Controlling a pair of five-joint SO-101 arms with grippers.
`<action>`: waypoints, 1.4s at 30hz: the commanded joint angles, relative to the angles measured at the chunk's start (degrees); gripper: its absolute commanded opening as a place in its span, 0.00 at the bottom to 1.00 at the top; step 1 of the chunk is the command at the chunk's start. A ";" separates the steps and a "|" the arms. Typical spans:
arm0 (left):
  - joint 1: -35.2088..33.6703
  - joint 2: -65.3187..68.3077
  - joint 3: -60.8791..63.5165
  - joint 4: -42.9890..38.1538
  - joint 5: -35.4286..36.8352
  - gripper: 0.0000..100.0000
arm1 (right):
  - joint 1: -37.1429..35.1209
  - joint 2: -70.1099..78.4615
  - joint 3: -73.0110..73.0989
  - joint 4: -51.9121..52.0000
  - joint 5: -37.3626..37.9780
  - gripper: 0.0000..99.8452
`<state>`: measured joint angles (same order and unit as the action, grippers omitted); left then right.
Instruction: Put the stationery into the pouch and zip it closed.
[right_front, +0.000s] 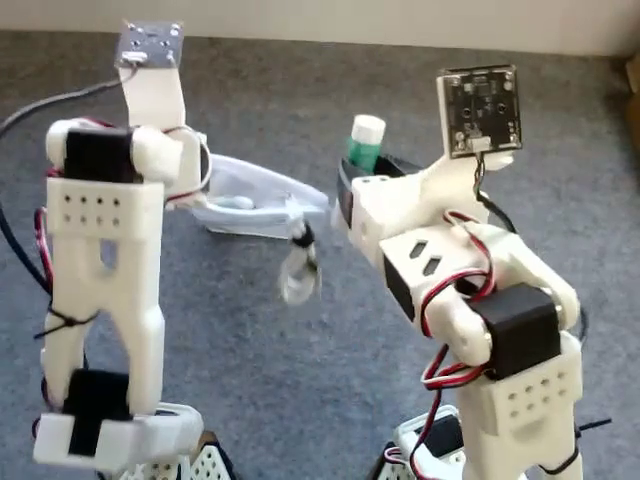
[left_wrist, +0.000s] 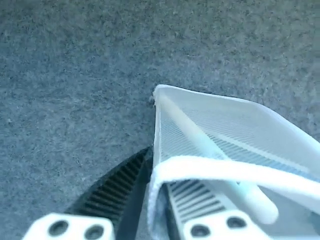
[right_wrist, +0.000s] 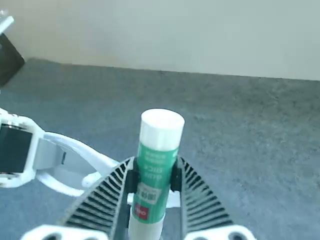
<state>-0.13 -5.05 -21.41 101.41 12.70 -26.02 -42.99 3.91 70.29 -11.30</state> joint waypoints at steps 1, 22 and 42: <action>0.22 4.18 -3.47 0.26 -0.26 0.01 | -4.18 -3.12 7.78 -15.69 -2.29 0.01; -1.63 4.97 -3.38 0.26 -0.18 0.01 | -11.91 -3.30 35.65 -77.67 6.51 0.01; -3.30 5.49 -2.68 -0.97 -0.09 0.01 | -14.20 9.98 42.07 -88.92 6.95 0.01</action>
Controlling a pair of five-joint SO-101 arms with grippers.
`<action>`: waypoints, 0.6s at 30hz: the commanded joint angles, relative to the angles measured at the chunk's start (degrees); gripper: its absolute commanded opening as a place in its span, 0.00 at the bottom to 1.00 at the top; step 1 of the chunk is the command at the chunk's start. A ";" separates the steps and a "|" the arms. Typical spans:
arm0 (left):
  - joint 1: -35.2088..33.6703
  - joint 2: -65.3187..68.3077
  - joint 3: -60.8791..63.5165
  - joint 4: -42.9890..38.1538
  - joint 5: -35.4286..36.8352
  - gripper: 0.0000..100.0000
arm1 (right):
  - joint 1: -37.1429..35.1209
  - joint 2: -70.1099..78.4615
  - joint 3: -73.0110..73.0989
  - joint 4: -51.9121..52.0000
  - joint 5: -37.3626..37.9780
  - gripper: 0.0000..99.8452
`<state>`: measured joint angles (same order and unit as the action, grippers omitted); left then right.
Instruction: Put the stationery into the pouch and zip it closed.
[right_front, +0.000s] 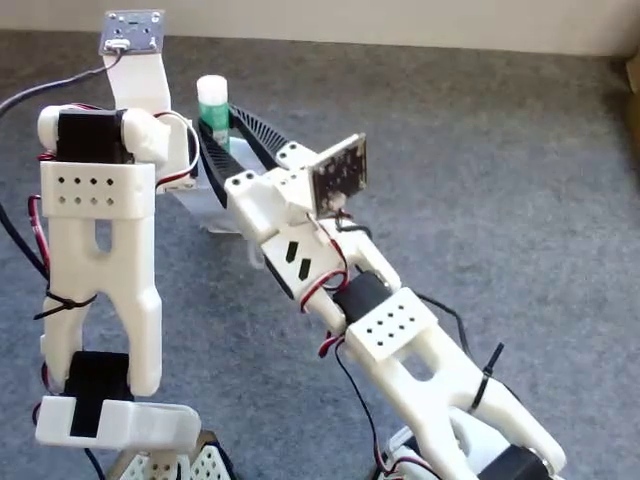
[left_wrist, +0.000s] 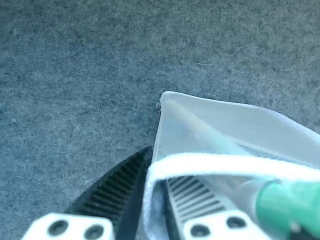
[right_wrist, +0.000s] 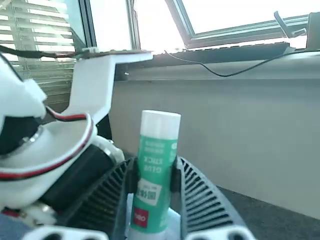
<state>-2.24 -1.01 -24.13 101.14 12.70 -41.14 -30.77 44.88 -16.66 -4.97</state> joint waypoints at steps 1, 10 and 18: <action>-1.19 1.45 -0.04 -0.70 -0.09 0.01 | 1.45 -2.95 2.07 -1.98 0.62 0.01; -1.19 1.45 -0.04 -0.79 0.00 0.01 | 1.27 -9.36 6.55 7.78 0.62 0.22; -1.27 1.45 0.04 -0.79 0.00 0.01 | 1.63 -20.26 6.37 18.24 0.62 0.22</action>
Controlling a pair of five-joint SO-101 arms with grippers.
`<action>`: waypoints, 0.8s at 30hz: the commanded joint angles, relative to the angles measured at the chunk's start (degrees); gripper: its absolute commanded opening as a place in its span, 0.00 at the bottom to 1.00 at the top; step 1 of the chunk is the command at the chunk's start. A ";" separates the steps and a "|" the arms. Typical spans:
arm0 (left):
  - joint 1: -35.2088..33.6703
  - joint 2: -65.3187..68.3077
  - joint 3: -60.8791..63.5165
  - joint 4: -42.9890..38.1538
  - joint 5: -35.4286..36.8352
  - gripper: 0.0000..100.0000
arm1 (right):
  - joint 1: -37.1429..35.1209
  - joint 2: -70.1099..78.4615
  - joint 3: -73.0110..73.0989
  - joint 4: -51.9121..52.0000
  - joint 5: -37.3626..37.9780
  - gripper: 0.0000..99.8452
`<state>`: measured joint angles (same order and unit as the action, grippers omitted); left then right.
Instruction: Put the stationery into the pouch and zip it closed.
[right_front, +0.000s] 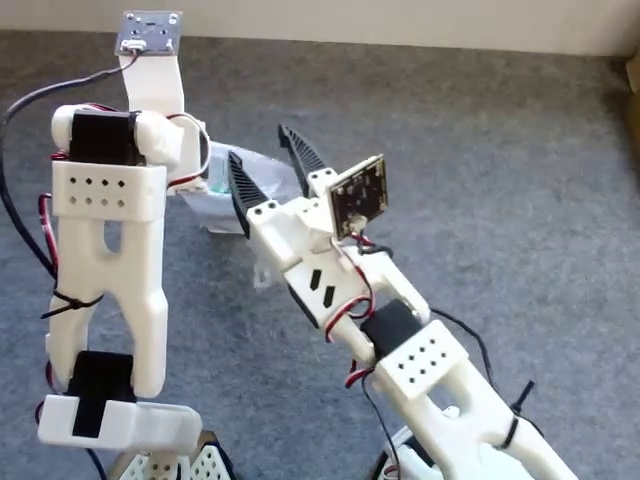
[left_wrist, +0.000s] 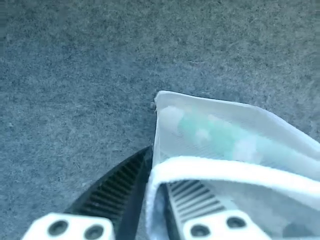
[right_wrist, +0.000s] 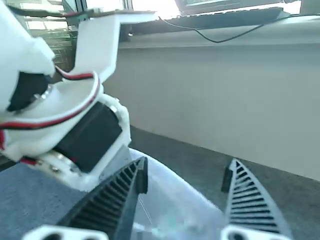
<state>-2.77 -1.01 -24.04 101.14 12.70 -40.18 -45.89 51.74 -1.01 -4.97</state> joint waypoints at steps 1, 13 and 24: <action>-0.75 1.45 -0.04 -0.79 0.00 0.01 | 0.75 -6.37 -1.10 3.74 0.62 0.22; -3.74 1.45 0.04 -0.97 1.41 0.01 | 0.75 -8.92 -22.55 46.37 0.18 0.22; -3.74 1.45 0.13 -0.97 1.41 0.01 | -4.00 -8.48 -13.76 41.63 0.18 0.22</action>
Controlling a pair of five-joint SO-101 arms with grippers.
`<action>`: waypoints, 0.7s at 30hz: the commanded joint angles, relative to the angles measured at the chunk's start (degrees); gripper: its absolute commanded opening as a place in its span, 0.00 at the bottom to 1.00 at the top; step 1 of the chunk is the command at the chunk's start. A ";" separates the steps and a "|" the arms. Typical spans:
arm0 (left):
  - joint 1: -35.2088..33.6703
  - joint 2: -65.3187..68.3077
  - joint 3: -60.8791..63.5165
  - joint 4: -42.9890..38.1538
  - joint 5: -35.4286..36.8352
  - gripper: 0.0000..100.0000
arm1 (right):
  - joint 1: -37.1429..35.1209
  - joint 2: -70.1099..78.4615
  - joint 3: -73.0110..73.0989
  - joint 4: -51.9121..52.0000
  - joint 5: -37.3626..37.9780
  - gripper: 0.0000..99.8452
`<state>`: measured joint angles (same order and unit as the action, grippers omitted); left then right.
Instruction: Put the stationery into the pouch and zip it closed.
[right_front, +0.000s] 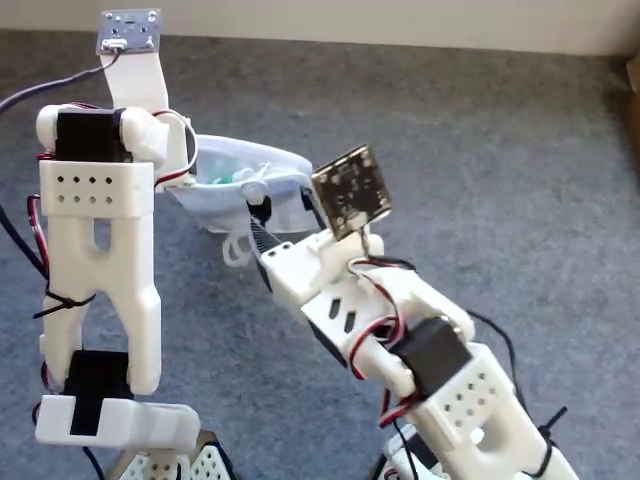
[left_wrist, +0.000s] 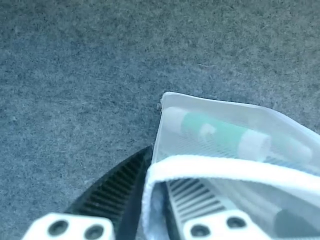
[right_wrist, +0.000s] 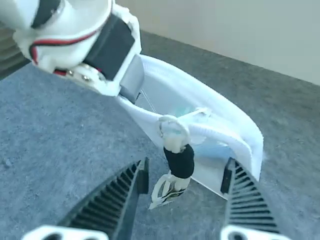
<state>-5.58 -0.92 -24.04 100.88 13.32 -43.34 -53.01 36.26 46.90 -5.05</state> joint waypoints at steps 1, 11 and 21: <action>-0.92 1.36 0.13 -0.70 0.79 0.01 | -0.84 -1.27 3.03 -8.40 0.26 0.22; -0.75 1.36 1.98 -1.67 0.70 0.01 | -0.84 -1.19 11.38 -20.44 0.26 0.22; -0.75 1.27 2.24 -1.67 0.70 0.01 | -0.84 -1.19 19.38 -31.34 0.26 0.22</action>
<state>-5.85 -1.01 -22.90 99.91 13.32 -43.52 -53.01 55.16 19.47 -5.05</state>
